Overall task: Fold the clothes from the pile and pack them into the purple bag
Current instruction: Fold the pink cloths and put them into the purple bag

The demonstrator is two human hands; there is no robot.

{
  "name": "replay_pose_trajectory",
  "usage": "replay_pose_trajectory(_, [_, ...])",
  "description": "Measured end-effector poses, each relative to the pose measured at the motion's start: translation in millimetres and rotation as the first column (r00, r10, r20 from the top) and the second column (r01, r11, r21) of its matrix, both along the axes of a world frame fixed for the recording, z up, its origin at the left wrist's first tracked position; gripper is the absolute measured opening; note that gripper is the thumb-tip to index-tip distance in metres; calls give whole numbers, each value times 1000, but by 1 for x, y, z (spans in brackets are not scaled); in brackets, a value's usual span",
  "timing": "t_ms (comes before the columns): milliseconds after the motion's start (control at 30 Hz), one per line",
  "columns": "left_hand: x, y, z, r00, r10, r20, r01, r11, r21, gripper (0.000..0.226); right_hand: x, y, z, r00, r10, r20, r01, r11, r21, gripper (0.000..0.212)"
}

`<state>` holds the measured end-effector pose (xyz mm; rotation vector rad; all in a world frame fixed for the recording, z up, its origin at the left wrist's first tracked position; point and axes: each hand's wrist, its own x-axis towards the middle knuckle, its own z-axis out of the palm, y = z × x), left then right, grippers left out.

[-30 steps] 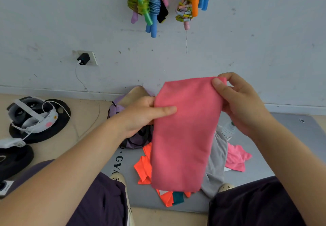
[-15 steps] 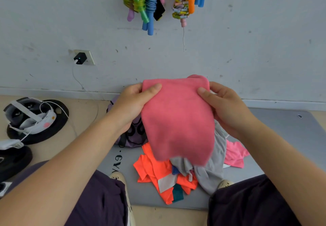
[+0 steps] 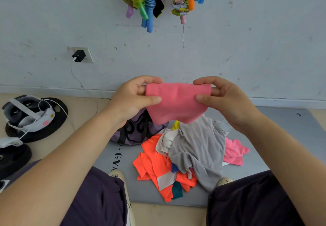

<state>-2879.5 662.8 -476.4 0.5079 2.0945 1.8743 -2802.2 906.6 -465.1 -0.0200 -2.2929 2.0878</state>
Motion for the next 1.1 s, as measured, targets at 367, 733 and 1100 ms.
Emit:
replay_pose_trajectory(367, [-5,-4,-5,979,50,-199,-124,918,-378,12,-3,1,-4,994,-101,-41,104,765,635,9])
replay_pose_trajectory(733, [3,3,1,913,-89,398,38,990,135,70,-1,-9,-2,989,-128,68,128,992,15,24])
replay_pose_trajectory(1100, [3,8,-11,917,-160,366,97,978,184,18,1,6,-3,956,215,200,-196,975,-108,72])
